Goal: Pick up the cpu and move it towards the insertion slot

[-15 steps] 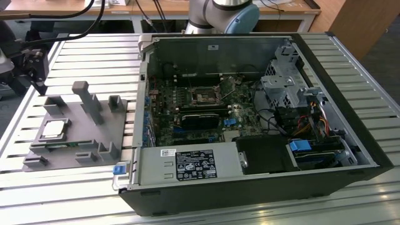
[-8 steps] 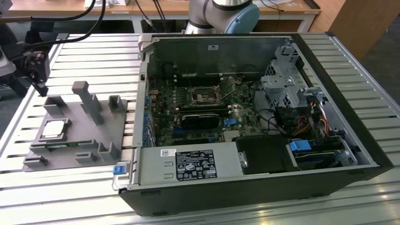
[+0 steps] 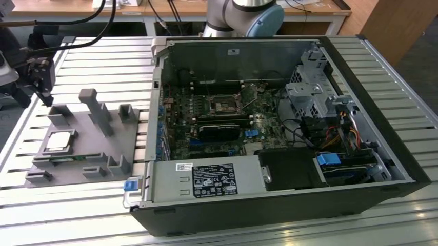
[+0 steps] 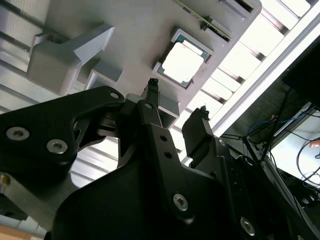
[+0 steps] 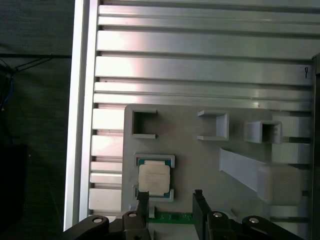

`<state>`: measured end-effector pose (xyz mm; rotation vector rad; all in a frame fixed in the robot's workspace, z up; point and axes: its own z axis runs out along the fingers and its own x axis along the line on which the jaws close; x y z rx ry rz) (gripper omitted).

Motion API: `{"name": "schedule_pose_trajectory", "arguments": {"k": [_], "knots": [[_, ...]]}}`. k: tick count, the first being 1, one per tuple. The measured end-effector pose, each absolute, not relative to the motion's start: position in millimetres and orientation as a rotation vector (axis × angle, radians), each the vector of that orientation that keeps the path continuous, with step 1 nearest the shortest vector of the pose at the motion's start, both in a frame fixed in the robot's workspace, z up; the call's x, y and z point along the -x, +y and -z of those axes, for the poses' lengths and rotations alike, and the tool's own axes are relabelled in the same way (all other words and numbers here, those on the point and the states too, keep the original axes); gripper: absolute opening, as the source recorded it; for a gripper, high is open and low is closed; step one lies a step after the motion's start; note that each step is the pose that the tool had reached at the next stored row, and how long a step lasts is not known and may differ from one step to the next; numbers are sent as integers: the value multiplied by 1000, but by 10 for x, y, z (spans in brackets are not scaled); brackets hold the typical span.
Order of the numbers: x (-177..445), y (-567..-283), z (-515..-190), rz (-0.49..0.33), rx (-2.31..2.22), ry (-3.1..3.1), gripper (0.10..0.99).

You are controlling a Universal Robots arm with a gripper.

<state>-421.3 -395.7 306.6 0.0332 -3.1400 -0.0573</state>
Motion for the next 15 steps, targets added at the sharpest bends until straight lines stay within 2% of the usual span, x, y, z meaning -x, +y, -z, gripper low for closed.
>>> {"name": "schedule_pose_trajectory", "arguments": {"k": [15], "knots": [[4213, -3957, -3021, 57, -33, -3140, 475]]}}
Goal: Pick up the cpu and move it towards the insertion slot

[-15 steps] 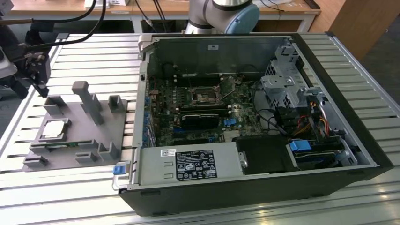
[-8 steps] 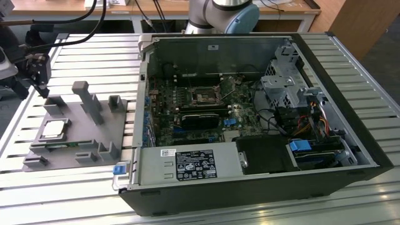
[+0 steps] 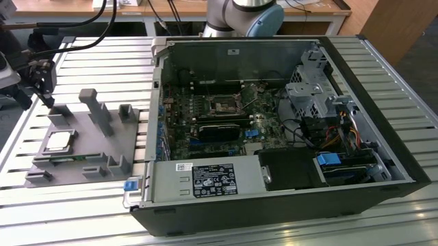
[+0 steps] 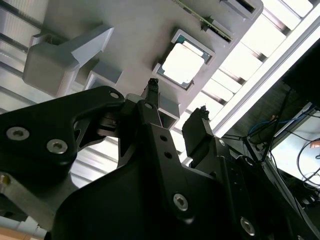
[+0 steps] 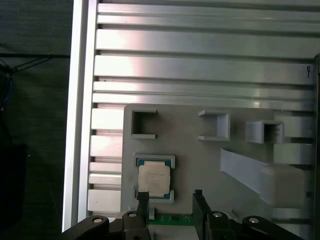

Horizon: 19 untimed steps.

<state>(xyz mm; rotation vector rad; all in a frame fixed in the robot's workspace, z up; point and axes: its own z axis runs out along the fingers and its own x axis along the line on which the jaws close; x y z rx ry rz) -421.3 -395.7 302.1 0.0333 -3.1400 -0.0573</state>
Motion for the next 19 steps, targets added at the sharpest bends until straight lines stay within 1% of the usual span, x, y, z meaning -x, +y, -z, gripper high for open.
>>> {"name": "schedule_pose_trajectory", "arguments": {"k": [19], "knots": [[4214, -3969, -2940, 56, -33, -3140, 475]]}}
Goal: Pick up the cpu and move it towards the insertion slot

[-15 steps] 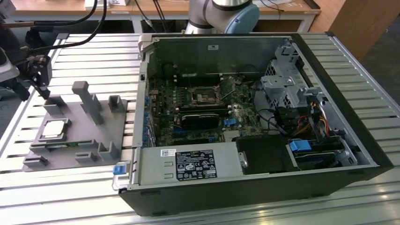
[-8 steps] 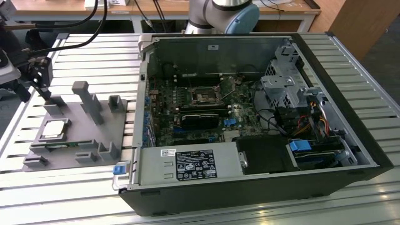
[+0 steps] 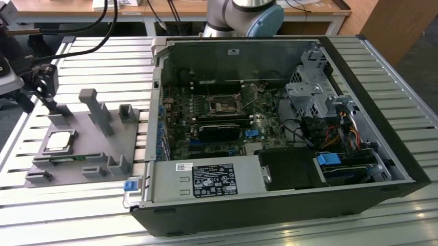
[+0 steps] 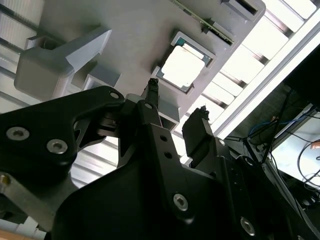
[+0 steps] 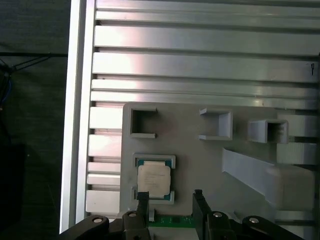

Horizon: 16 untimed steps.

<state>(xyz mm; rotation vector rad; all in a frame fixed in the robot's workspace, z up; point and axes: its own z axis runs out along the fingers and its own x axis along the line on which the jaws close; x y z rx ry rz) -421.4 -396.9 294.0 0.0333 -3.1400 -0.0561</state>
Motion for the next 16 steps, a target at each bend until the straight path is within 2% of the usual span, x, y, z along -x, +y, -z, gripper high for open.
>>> {"name": "schedule_pose_trajectory", "arguments": {"k": [16], "knots": [[4237, -3982, -2797, 56, -33, -3140, 475]]}}
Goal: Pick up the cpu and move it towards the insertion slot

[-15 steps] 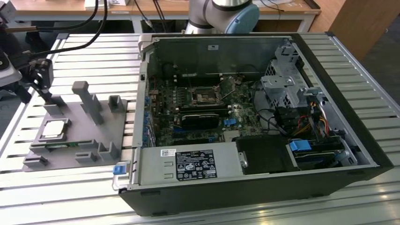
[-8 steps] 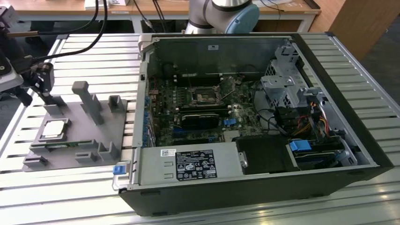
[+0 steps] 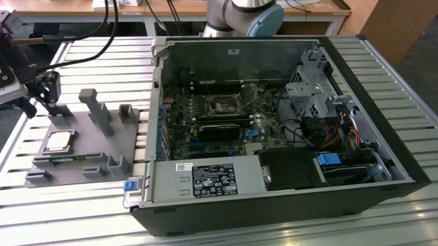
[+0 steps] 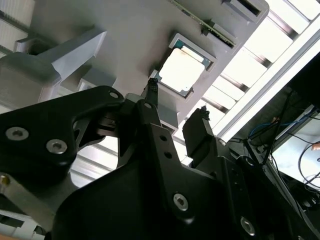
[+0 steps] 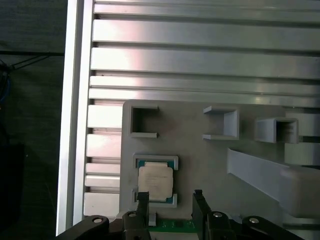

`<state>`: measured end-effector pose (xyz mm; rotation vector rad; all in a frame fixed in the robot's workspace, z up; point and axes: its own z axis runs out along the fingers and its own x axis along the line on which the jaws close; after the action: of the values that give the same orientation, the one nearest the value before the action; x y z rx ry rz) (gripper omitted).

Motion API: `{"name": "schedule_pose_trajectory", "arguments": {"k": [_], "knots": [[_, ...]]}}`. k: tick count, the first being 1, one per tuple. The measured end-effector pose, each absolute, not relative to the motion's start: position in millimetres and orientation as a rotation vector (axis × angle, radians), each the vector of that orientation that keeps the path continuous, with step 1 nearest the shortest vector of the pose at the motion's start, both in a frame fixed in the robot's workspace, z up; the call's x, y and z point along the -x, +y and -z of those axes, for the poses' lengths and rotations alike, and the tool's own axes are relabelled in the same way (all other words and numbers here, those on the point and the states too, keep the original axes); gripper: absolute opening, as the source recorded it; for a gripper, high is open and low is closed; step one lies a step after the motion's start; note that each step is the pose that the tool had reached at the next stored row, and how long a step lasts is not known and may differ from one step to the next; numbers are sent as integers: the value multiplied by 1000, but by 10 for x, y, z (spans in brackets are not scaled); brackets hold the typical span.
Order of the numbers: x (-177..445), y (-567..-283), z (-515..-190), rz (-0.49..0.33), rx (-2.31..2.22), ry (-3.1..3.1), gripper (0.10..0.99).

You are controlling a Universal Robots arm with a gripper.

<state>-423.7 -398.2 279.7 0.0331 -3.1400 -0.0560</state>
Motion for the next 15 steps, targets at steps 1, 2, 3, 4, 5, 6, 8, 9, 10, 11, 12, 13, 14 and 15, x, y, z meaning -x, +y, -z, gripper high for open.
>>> {"name": "schedule_pose_trajectory", "arguments": {"k": [1, 2, 3, 4, 5, 6, 8, 9, 10, 11, 12, 13, 14, 15], "knots": [[4237, -3983, -2792, 56, -33, -3140, 475], [4237, -3983, -2787, 56, -33, -3140, 486], [4237, -3984, -2782, 56, -33, -3140, 541], [4237, -3984, -2776, 56, -33, -3140, 541], [4237, -3984, -2771, 56, -33, -3140, 600], [4237, -3985, -2767, 56, -33, -3140, 659], [4237, -3986, -2762, 56, -33, -3140, 718], [4237, -3987, -2759, 56, -33, -3140, 773], [4237, -3987, -2756, 56, -33, -3140, 773], [4237, -3988, -2753, 56, -33, -3140, 839], [4237, -3988, -2749, 56, -33, -3140, 839], [4237, -3988, -2745, 56, -33, -3140, 839], [4237, -3988, -2741, 56, -33, -3140, 839], [4237, -3989, -2736, 56, -33, -3140, 839]]}}
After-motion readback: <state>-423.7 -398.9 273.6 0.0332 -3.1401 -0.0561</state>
